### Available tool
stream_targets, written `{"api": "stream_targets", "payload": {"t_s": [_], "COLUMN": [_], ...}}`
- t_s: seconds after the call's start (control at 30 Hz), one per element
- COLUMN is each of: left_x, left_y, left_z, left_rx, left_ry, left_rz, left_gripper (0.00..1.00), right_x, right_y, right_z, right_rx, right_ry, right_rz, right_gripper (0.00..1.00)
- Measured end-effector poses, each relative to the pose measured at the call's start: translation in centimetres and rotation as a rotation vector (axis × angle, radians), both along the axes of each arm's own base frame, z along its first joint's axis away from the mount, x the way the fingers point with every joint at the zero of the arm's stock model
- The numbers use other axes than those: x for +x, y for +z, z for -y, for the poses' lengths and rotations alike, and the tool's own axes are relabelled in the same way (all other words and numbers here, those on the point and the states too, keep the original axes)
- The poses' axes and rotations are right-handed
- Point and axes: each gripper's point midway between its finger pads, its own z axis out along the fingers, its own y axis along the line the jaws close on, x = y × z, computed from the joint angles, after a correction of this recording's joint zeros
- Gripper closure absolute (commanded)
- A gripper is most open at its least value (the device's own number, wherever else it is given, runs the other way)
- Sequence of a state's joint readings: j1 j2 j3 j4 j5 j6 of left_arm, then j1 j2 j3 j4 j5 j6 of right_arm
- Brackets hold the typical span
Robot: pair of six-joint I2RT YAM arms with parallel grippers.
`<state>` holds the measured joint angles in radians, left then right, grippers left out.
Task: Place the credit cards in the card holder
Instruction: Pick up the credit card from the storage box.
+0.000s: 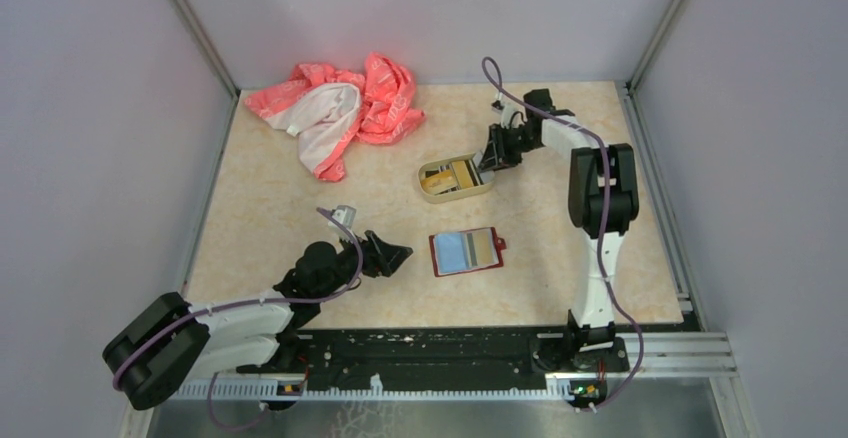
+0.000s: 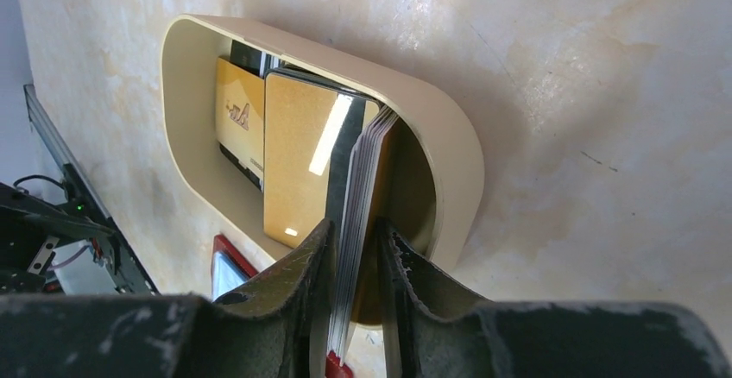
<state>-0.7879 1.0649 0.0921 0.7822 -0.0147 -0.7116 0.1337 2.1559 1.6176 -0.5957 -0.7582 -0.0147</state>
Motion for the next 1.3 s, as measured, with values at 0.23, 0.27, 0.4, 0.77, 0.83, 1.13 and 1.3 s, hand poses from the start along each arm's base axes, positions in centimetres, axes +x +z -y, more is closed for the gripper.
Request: {"api": "stream_targets", "payload": {"t_s": [0.23,0.27,0.4,0.77,0.83,1.13,1.3], "left_x": [0.0,0.0,0.0,0.0,0.0,0.0,0.0], "left_y": [0.1,0.1,0.1,0.1,0.1,0.1,0.1], "left_z": [0.0,0.0,0.0,0.0,0.0,0.0,0.0], "left_rx": [-0.004,-0.004,-0.004,-0.004,-0.004,-0.004,-0.004], "left_ry": [0.000,0.000,0.000,0.000,0.000,0.000,0.000], "left_rz": [-0.001,0.000,0.000,0.000,0.000,0.000,-0.001], "left_gripper": [0.19,0.19,0.19,0.19,0.19,0.19,0.19], "right_x": [0.0,-0.1,-0.2,-0.1,0.0,0.1,0.1], "right_y": [0.3,0.4,0.5,0.9,0.9,1.2,1.3], "right_z": [0.5,0.6,0.7,1.2,1.4,1.7,2.0], "right_rx": [0.027,0.032,0.044,0.078,0.080,0.099,0.104], "right_ry": [-0.007,-0.008,-0.009,-0.039,-0.043,-0.054,-0.060], "right_rz": [-0.012,-0.015,-0.025,-0.052,-0.054,-0.062,-0.063], "right_gripper": [0.74,0.74,0.74,0.76,0.77,0.80,0.83]}}
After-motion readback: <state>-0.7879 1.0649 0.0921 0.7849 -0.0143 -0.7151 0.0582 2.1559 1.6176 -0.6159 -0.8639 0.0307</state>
